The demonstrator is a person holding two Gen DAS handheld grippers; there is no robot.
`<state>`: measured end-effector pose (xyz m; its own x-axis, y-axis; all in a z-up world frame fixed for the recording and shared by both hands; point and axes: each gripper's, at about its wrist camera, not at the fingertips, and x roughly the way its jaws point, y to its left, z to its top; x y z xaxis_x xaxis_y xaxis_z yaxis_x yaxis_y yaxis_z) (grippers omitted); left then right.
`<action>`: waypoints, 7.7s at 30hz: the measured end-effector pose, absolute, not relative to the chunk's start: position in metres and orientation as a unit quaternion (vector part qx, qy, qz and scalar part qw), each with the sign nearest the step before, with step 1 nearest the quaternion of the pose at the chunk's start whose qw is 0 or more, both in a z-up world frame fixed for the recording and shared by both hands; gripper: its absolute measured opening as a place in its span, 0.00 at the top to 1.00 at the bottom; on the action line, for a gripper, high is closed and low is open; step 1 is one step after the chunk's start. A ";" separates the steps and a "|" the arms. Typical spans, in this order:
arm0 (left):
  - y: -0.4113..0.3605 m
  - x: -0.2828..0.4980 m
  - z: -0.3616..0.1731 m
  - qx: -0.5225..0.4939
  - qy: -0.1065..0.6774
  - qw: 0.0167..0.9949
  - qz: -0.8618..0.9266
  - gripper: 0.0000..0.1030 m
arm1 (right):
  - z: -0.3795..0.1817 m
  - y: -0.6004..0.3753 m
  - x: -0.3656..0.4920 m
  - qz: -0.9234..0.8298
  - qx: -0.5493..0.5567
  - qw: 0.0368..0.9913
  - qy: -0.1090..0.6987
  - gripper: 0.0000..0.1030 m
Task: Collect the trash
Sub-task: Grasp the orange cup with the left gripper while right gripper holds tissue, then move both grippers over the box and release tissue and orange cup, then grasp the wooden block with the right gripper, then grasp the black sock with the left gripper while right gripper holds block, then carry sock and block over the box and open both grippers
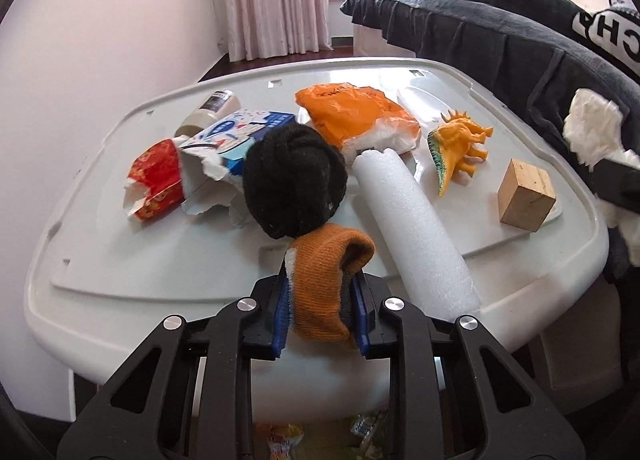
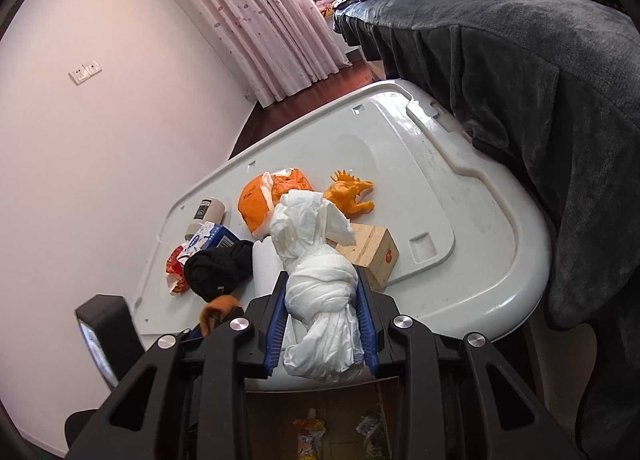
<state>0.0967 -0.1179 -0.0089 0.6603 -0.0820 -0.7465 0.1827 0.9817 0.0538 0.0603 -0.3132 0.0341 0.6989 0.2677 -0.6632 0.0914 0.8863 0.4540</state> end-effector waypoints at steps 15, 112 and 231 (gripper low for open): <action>-0.049 0.003 0.070 0.027 0.369 0.926 -0.075 0.76 | 0.021 -0.257 0.015 0.070 0.136 0.913 0.378 0.70; -0.070 0.051 0.048 0.056 0.350 0.920 -0.168 0.14 | 0.047 -0.307 0.013 0.002 0.179 0.925 0.336 0.66; -0.002 -0.024 -0.053 0.026 0.518 0.855 0.016 0.22 | -0.022 -0.199 -0.028 0.038 0.073 0.890 0.449 0.35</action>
<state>-0.0242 -0.0021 -0.0533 0.4625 0.0542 -0.8850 0.0002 0.9981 0.0613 -0.0280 -0.1987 -0.0219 0.5939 0.1331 -0.7935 -0.0017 0.9864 0.1642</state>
